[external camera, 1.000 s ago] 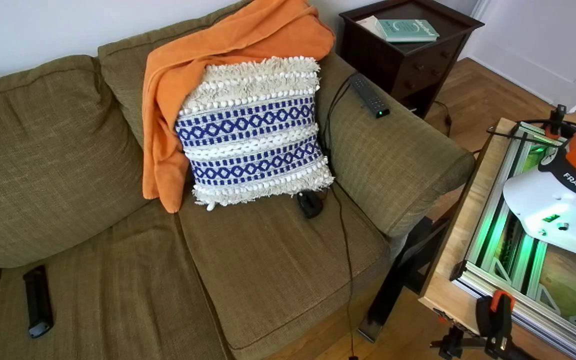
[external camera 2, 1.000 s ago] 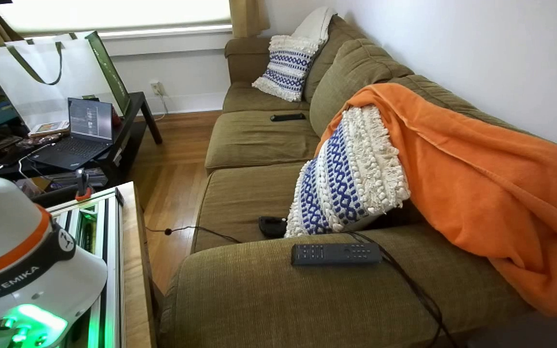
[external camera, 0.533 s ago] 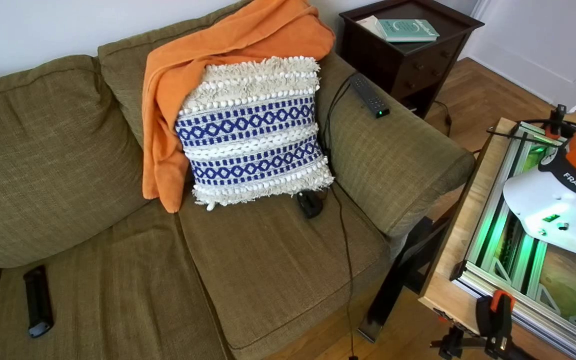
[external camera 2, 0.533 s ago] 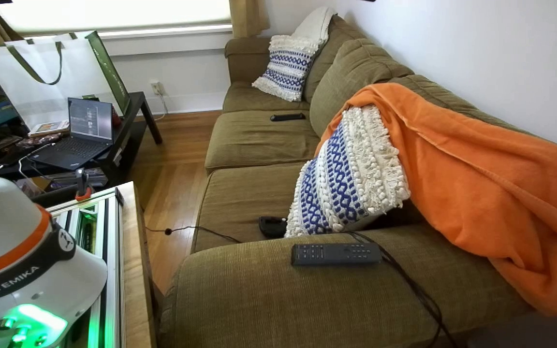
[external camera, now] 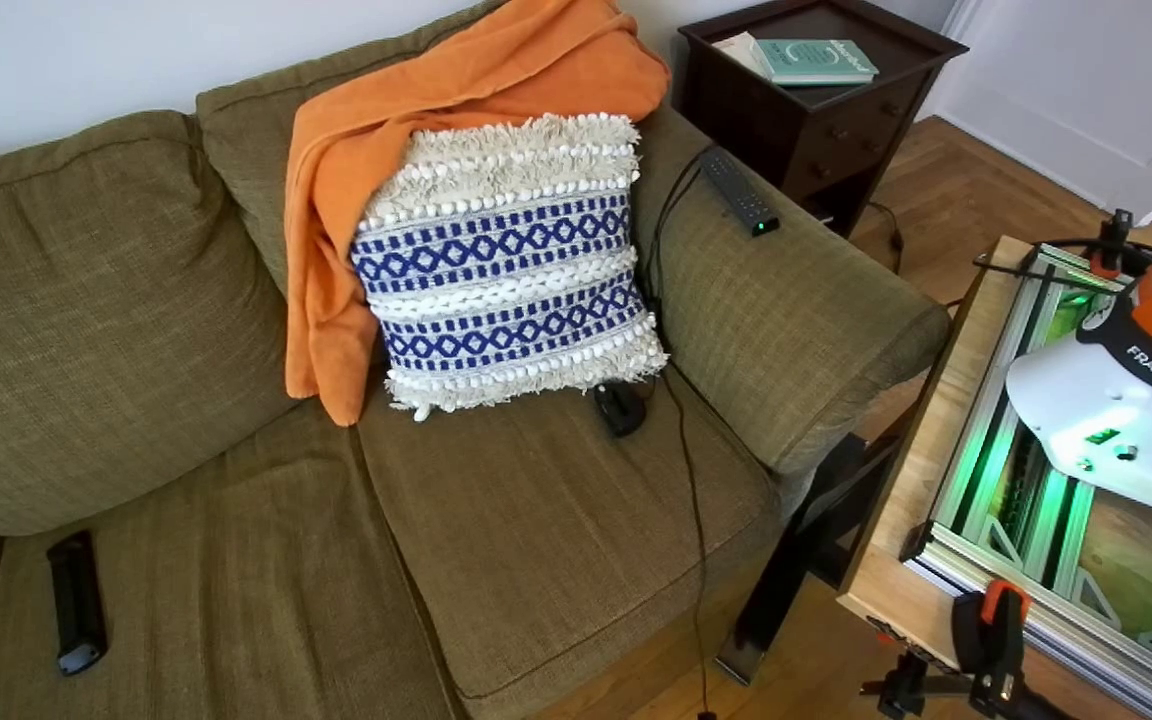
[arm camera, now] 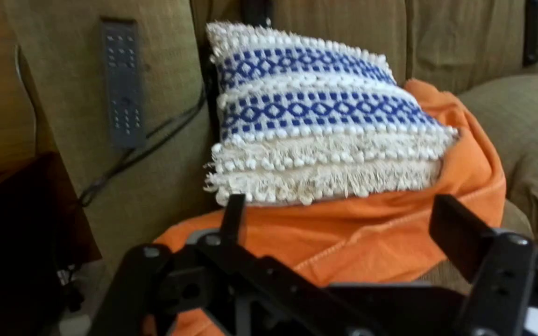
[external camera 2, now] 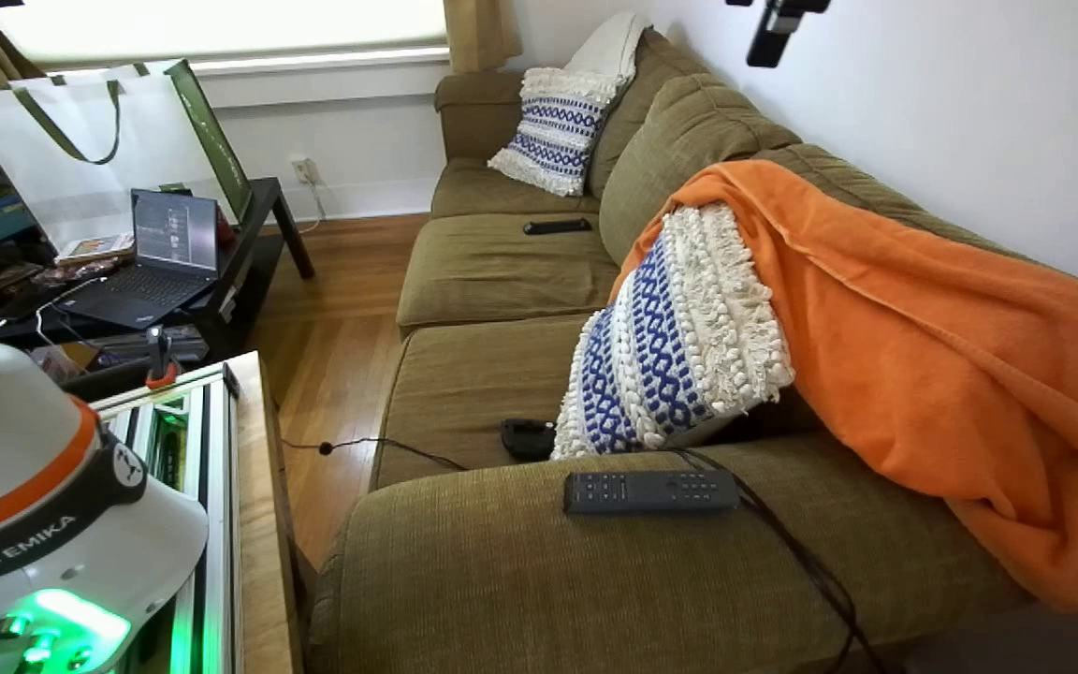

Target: Pull the orange cloth slightly to the right

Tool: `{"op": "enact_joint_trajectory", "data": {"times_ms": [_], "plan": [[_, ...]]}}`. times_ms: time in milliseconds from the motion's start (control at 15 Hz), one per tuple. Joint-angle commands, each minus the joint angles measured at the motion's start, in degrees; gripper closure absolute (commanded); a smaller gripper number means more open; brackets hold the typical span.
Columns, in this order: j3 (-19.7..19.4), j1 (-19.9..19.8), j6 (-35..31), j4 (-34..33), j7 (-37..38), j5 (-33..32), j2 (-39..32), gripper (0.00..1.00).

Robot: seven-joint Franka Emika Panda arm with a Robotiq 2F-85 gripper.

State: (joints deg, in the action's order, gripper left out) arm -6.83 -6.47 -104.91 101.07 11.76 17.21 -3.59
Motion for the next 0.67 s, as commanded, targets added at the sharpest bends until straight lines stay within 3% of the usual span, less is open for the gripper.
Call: {"op": "enact_joint_trajectory", "data": {"times_ms": [0, 267, 600], "plan": [[-0.4, -0.7, -10.3, -2.1, 3.5, 3.1, -5.8, 0.0], [-0.8, -0.8, -20.0, -3.1, 11.5, 3.5, -12.5, 0.0], [-1.1, -1.3, -25.8, -6.9, 21.0, 5.2, -21.0, 0.0]]}}
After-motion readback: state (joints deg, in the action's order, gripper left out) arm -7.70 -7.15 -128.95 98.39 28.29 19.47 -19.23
